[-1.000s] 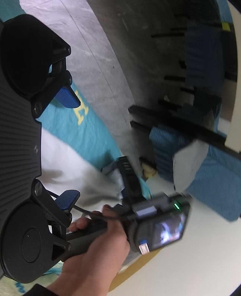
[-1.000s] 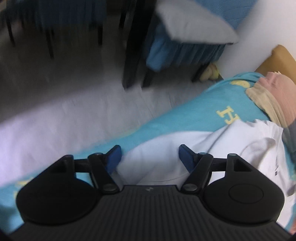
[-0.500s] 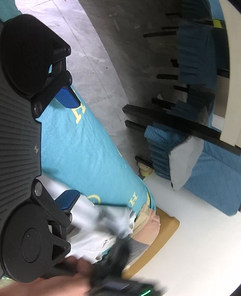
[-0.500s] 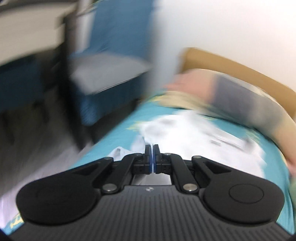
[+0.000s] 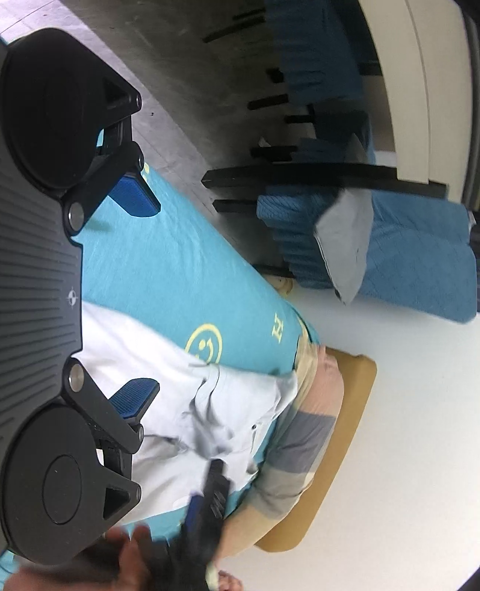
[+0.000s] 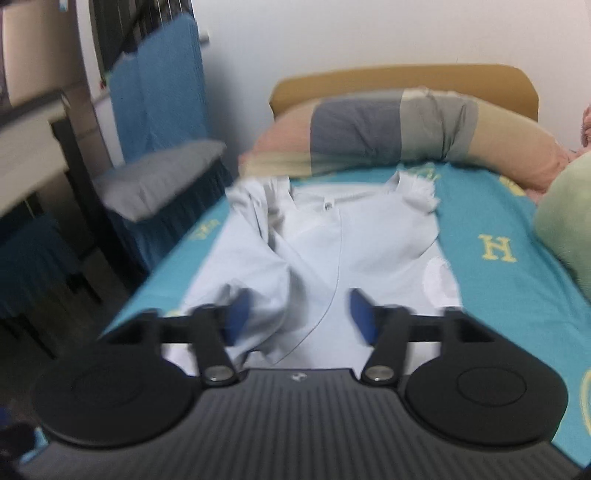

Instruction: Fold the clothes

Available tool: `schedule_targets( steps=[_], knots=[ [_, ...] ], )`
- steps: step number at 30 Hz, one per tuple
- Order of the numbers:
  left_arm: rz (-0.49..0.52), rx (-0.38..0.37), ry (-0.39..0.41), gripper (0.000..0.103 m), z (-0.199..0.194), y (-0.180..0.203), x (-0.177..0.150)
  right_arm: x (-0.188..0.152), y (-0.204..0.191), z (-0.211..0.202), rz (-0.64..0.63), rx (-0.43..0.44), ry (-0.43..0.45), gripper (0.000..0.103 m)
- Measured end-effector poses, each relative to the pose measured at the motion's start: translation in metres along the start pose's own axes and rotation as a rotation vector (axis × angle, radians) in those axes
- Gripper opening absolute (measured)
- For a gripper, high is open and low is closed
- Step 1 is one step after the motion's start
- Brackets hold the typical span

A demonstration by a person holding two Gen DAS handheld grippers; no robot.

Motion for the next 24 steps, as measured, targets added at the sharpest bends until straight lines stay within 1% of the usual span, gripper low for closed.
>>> schedule_targets(
  steps=[3,5,9,11,15,17,20,24],
  knots=[
    [-0.011,-0.019,-0.011,0.095,-0.005,0.006,-0.002,0.005,0.008,-0.029,0.037,0.045,0.001,0.067],
    [-0.011,-0.026,-0.016,0.095,-0.01,0.009,-0.002,0.005,0.011,-0.063,0.051,0.059,0.006,0.067],
    [0.052,-0.035,-0.005,0.095,-0.026,0.02,-0.002,-0.004,0.013,-0.132,0.051,0.094,0.012,0.067],
    [0.087,-0.041,0.003,0.095,-0.035,0.026,-0.003,-0.011,0.013,-0.163,0.052,0.087,0.019,0.067],
    [0.12,-0.071,0.002,0.095,-0.052,0.038,-0.007,-0.027,0.017,-0.209,0.079,0.089,0.047,0.067],
    [0.122,-0.086,-0.014,0.095,-0.057,0.042,-0.01,-0.035,0.022,-0.223,0.107,0.086,0.056,0.067],
    [0.11,-0.112,-0.045,0.094,-0.057,0.044,-0.013,-0.042,0.03,-0.231,0.153,0.106,0.043,0.067],
    [0.142,-0.07,-0.059,0.094,-0.055,0.047,-0.016,-0.042,0.037,-0.23,0.168,0.097,0.044,0.067]
  ],
)
Point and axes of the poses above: each gripper's, at about its wrist camera, not at the fingertips, and z roughly the way its jaws point, y to its right, x to its top, the point moved 1 cm from there along z, roughly the way its jaws point, and after that the axes turned 7 degrees about -x, right-handed, at the moved point
